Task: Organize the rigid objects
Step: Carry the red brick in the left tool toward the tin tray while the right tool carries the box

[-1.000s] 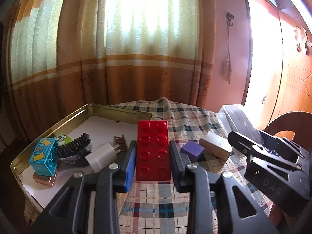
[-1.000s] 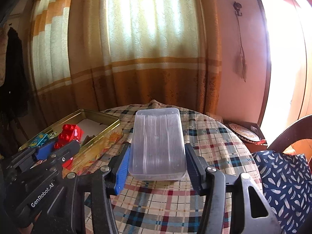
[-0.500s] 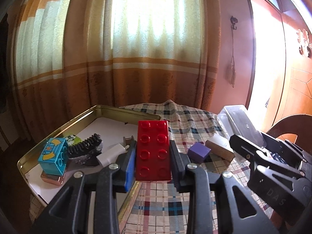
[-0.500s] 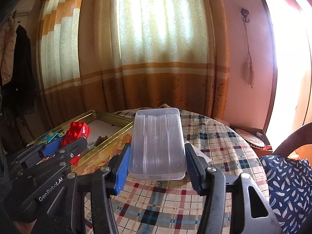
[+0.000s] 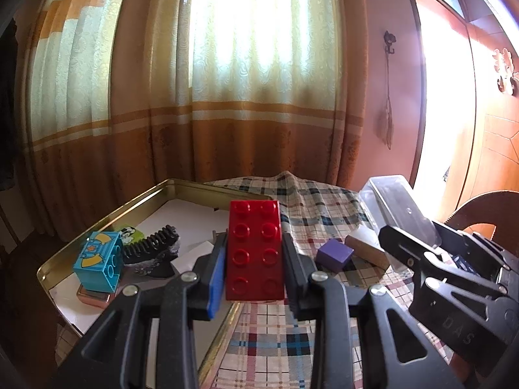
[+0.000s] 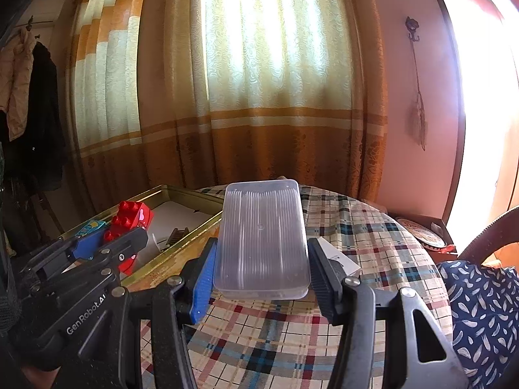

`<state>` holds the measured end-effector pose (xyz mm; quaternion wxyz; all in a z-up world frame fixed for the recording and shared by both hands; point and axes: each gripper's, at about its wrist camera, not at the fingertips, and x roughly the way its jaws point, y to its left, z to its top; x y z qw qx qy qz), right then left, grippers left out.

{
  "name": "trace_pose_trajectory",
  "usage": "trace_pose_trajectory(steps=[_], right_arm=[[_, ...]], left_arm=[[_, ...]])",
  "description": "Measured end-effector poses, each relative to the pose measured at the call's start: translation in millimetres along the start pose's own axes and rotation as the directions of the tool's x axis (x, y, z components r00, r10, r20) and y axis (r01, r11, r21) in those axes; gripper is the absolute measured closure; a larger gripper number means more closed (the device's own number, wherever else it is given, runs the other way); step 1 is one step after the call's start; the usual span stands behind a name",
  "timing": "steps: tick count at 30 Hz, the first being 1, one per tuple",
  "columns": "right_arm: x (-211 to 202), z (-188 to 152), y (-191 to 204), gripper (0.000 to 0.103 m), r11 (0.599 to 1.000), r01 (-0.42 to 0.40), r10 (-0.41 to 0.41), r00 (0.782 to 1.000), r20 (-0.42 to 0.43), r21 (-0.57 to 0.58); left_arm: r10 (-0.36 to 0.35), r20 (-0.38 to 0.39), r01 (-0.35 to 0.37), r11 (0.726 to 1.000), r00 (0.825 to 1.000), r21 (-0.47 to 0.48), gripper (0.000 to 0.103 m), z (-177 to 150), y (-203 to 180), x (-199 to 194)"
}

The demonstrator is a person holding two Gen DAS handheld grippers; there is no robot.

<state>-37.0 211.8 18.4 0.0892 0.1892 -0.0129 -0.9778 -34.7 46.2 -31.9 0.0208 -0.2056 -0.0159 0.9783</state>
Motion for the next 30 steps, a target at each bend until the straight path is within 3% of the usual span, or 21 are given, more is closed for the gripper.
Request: trace_pose_trajectory(steps=[30], right_arm=[[-8,-2,19,0.047,0.998,-0.047,0.048,0.998,0.028,-0.034]], left_arm=[[0.032,0.016,-0.032,0.999,0.999,-0.034,0.073,1,24,-4]])
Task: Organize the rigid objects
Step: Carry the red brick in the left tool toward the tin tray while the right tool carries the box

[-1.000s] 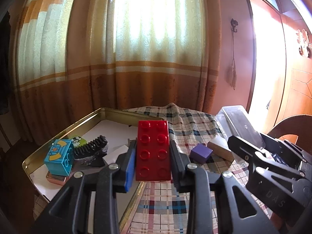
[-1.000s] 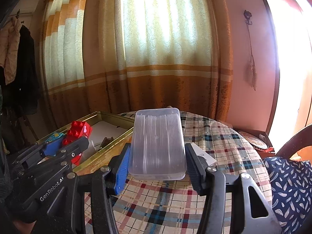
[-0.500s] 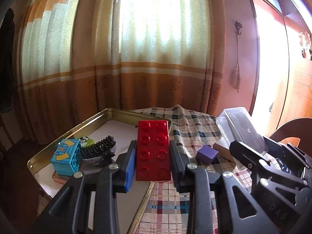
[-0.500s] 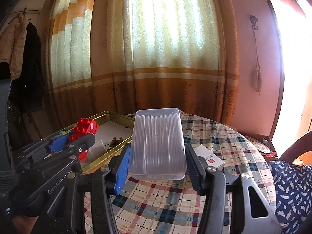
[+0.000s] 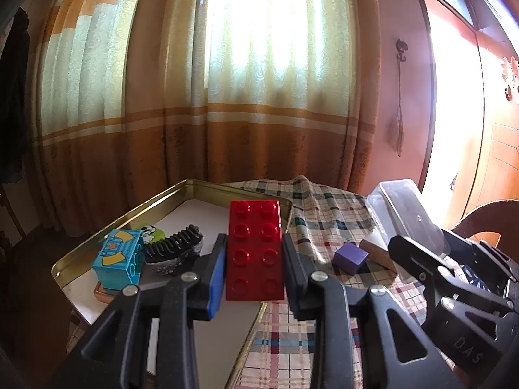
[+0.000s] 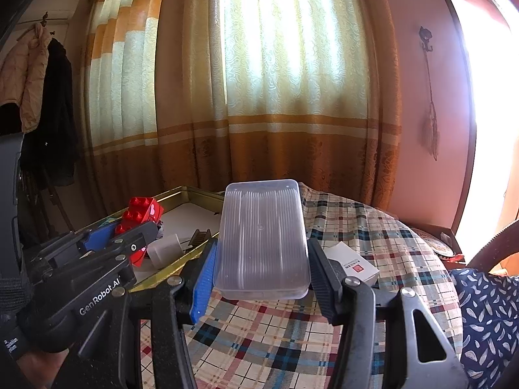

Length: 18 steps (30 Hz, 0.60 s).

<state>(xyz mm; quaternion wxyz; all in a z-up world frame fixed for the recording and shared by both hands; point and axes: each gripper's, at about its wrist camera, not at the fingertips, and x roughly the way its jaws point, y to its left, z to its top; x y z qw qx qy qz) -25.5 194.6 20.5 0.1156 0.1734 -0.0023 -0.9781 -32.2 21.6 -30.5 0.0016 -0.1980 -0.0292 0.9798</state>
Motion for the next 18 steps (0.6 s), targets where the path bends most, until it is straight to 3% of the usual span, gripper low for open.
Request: trace_pose_trajectory(steps=[18], right_arm=[[-0.6,-0.2,7.3,0.047,1.000,-0.027,0.027,1.000,0.004,-0.015]], left_arm=[[0.014,0.006,-0.014,1.000,1.000,-0.022,0.073,-0.1,10.0,-3.5]])
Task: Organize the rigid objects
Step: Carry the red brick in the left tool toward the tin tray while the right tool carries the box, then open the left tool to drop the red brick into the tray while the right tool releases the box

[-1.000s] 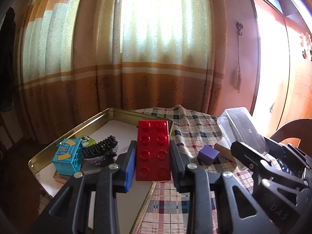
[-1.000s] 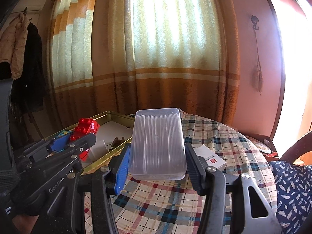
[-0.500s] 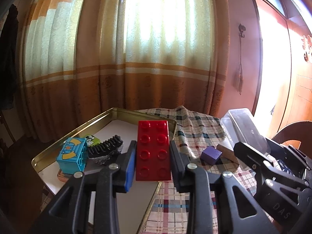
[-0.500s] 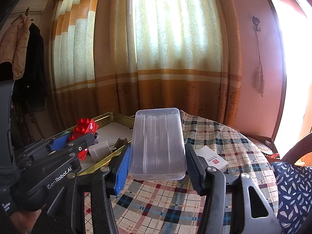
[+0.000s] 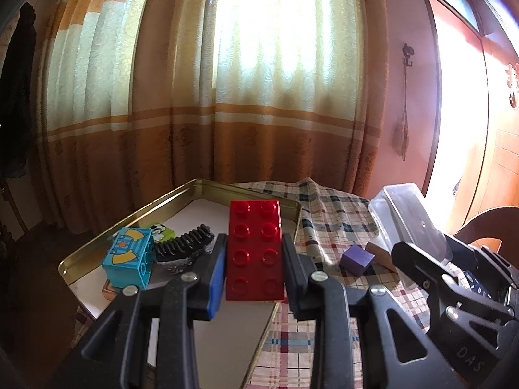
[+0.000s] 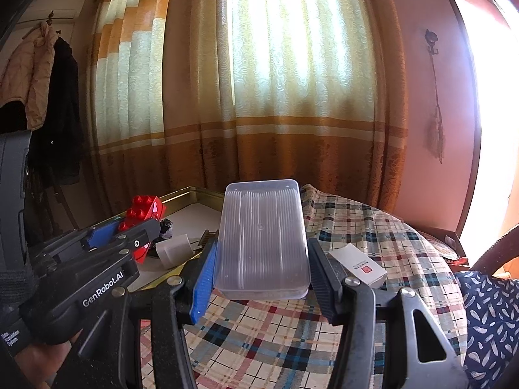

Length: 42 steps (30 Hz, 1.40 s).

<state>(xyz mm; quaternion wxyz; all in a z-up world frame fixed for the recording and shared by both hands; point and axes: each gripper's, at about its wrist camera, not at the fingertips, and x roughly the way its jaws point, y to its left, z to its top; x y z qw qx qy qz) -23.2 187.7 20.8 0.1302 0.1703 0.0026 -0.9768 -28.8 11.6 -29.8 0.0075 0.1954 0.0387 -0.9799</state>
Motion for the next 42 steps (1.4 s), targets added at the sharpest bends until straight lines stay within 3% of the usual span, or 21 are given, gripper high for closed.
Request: trace_pose_trajectory(steps=[17,28,42], right_arm=[[-2,0,12,0.047,0.999,-0.028,0.028,1.000,0.003,-0.018],[8,3,13,0.047,0.998,-0.054,0.054,0.999,-0.006,-0.011],[47,28,32,0.047,0.990,-0.140,0.139,0.987,-0.086,-0.011]], left_arm=[[0.016,0.000,-0.016,1.000,1.000,-0.017,0.073,1,10,-2],[0.058,0.015,-0.057,0.998,0.998,-0.039,0.073,14,40,-12],[0.125,-0.107,-0.129,0.991,0.986,-0.031,0.072,28,73,17]])
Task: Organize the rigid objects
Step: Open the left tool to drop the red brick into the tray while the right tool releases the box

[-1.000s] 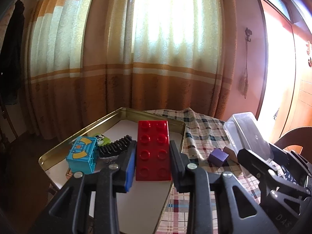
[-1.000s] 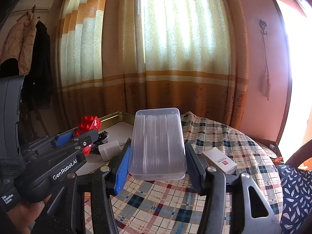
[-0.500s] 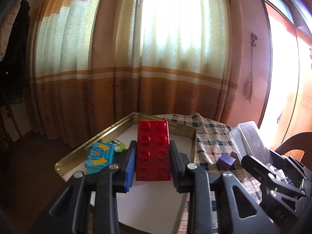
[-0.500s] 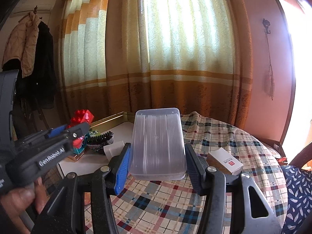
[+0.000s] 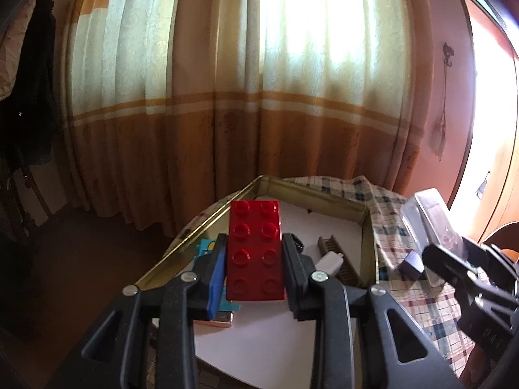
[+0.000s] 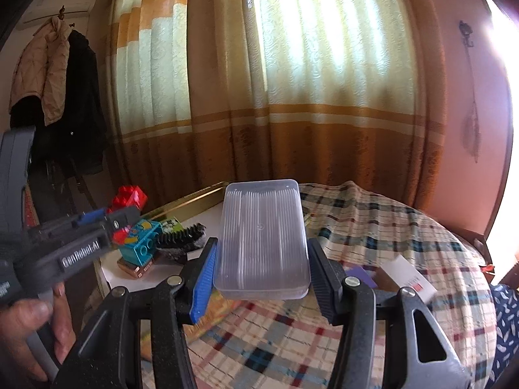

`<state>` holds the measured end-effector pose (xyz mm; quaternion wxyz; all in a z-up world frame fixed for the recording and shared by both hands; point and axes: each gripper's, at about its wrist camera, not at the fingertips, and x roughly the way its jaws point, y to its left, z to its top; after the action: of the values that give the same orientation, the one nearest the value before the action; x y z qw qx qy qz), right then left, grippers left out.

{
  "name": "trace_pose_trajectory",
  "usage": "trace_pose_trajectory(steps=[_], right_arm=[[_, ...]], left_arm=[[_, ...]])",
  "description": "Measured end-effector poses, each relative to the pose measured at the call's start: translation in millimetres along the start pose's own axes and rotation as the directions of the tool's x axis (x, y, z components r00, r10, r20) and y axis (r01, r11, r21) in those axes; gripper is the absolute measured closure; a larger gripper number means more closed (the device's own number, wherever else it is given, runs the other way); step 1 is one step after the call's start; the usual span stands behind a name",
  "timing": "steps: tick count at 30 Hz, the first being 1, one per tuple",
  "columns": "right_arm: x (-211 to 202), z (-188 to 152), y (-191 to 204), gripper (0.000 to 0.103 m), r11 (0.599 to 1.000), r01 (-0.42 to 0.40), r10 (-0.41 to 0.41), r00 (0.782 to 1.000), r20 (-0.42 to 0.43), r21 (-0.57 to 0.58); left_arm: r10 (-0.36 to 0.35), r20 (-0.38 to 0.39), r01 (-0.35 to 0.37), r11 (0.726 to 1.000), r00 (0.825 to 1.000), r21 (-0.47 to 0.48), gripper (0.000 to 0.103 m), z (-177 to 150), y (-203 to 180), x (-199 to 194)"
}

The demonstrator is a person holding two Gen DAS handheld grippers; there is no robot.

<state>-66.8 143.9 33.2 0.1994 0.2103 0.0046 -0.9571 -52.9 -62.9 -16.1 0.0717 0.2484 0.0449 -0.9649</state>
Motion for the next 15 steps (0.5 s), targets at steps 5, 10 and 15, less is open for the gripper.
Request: trace_pose_trajectory(steps=[5,10,15], right_arm=[[30,13,11,0.047,1.000,-0.029,0.028,0.998,-0.055,-0.012],[61,20,22,0.047,0.999,-0.044,0.041,0.992,-0.119,-0.030],[83,21,28,0.047,0.997,-0.048,0.039,0.985,-0.169,-0.053]], left_arm=[[-0.016,-0.082,0.017,1.000,0.997,0.010,0.072,6,2,19],[-0.033,-0.167,0.036,0.999,0.985,0.014,0.072,3,2,35],[-0.018,-0.192,0.025,0.999,0.981,0.031,0.072,-2,2,41]])
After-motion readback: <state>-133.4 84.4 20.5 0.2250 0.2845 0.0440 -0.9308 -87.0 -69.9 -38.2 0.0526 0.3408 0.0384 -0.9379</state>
